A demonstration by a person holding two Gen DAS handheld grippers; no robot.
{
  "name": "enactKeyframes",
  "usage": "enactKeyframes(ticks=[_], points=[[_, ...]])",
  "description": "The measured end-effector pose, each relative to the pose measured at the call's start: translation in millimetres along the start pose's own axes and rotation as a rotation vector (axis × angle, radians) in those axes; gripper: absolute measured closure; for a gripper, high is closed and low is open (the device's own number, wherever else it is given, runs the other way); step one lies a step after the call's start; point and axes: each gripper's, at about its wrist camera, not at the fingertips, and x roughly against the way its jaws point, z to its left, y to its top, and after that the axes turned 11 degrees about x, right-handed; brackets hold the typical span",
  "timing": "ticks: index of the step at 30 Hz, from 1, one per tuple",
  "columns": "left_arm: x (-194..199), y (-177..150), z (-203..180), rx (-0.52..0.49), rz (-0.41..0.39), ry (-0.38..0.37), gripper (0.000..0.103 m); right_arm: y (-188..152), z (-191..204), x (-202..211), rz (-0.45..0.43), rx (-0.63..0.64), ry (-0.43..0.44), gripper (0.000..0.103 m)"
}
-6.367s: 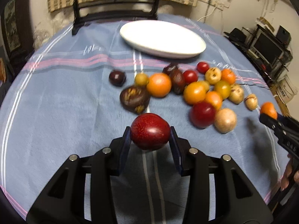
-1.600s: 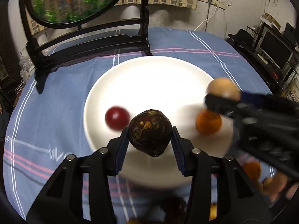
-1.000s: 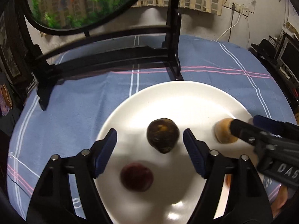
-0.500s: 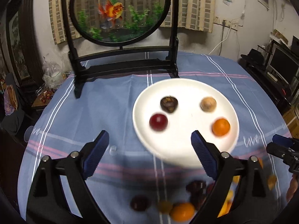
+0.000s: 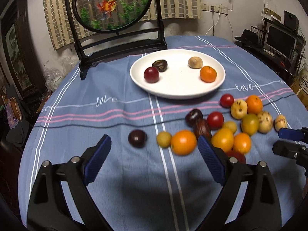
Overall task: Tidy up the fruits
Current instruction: 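Grasp the small dark plum with the left tool while the right tool grasps the red plum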
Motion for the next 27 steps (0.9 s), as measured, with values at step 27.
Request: enactKeyframes(ticks=[27], points=[[-24.1, -6.6, 54.8, 0.152, 0.049, -0.026, 0.009, 5.9, 61.2, -72.2, 0.115, 0.047, -0.066, 0.06]])
